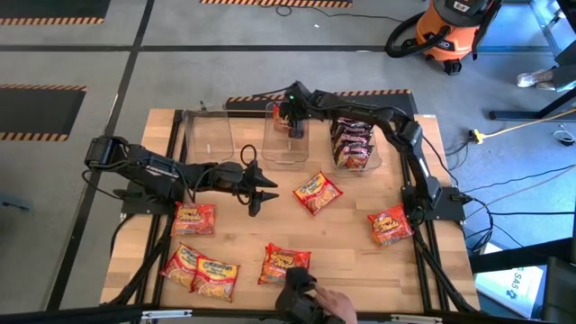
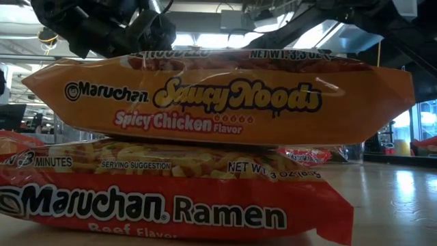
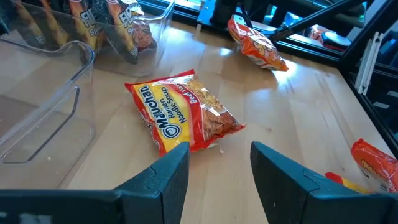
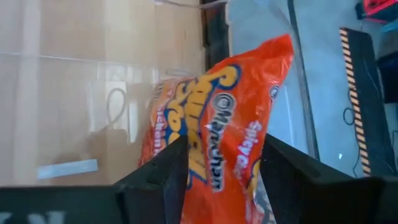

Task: Sort Maruchan noodles
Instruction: Put the orange noodle pack into the middle transparent bin

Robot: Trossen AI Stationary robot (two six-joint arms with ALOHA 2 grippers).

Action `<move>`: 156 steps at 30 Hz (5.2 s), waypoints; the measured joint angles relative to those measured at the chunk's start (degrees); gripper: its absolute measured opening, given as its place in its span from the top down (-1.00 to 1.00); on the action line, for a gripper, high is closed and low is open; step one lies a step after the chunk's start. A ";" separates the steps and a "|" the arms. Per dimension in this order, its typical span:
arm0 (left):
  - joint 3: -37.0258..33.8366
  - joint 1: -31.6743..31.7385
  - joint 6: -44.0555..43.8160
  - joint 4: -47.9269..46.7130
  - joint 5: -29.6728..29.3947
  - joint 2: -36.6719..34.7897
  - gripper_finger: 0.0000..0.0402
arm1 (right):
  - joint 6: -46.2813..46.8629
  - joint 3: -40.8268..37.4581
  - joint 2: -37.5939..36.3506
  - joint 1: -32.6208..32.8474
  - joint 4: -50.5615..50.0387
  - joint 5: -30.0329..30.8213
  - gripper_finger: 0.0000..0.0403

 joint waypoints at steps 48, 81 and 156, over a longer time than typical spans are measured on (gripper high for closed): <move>0.04 -9.96 -4.17 5.11 -7.04 0.00 0.18 | 87.63 -56.64 -69.70 42.56 -39.08 -6.62 0.18; 0.00 -13.14 -5.60 13.88 -12.74 9.11 0.18 | 96.02 -67.31 -52.83 56.09 -1.06 -8.45 0.18; 49.06 -12.62 -1.04 -3.60 0.16 48.37 0.18 | 100.79 -88.91 -82.20 50.57 9.15 -12.58 -0.31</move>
